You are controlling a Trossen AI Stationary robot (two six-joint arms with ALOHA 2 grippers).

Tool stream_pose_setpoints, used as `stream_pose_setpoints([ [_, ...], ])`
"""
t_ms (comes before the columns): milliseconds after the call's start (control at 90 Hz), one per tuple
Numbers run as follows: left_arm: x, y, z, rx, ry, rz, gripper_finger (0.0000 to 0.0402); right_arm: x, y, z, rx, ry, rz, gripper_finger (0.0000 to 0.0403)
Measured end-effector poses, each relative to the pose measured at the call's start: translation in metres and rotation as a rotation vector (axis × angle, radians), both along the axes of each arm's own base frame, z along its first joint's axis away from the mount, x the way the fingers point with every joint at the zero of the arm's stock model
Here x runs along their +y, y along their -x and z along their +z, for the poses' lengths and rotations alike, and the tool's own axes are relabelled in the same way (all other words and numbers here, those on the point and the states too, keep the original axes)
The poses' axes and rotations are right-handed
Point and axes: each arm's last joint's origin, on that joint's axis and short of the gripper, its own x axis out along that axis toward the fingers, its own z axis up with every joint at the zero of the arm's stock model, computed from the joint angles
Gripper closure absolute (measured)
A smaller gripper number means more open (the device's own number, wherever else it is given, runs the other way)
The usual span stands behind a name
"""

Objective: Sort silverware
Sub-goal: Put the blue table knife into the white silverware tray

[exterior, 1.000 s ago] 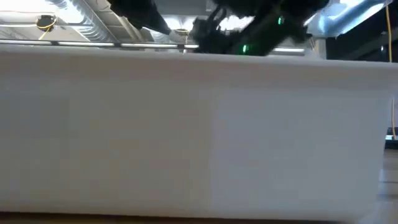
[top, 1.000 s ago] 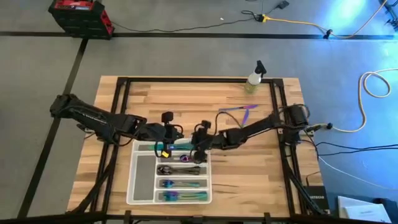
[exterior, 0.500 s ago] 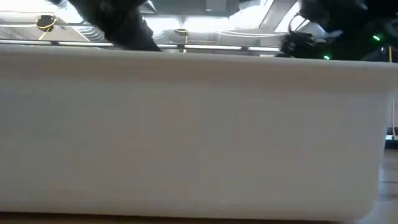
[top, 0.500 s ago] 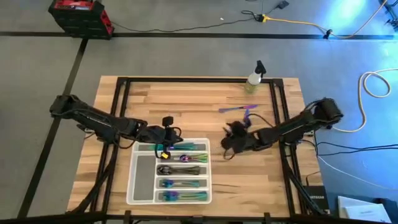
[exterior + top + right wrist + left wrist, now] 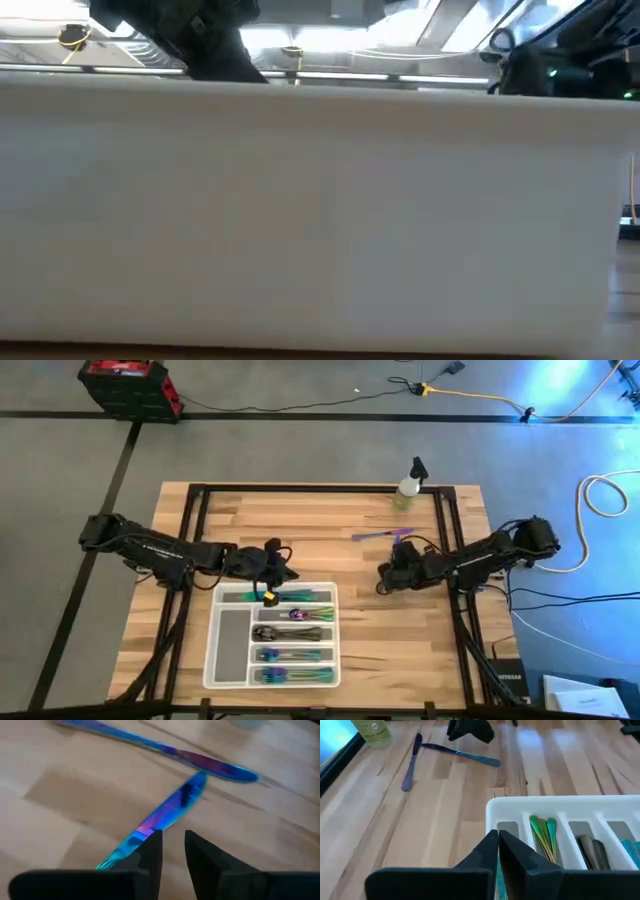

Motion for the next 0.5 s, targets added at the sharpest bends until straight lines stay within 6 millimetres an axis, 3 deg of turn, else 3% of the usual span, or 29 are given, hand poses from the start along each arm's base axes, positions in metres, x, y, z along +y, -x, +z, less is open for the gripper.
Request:
stream_pose_setpoints([
  [200, -0.002, 0.0, 0.0, 0.001, 0.007, -0.002, 0.0402, -0.021, 0.001, -0.003, -0.002, -0.065, -0.107, 0.0366],
  [356, -0.002, 0.0, 0.0, 0.0, 0.019, -0.004, 0.0402, -0.03, -0.002, -0.01, -0.012, -0.148, -0.073, 0.0398],
  [500, -0.003, 0.0, 0.0, 0.001, 0.022, -0.007, 0.0402, -0.034, -0.01, -0.014, -0.04, -0.146, -0.042, 0.0397],
])
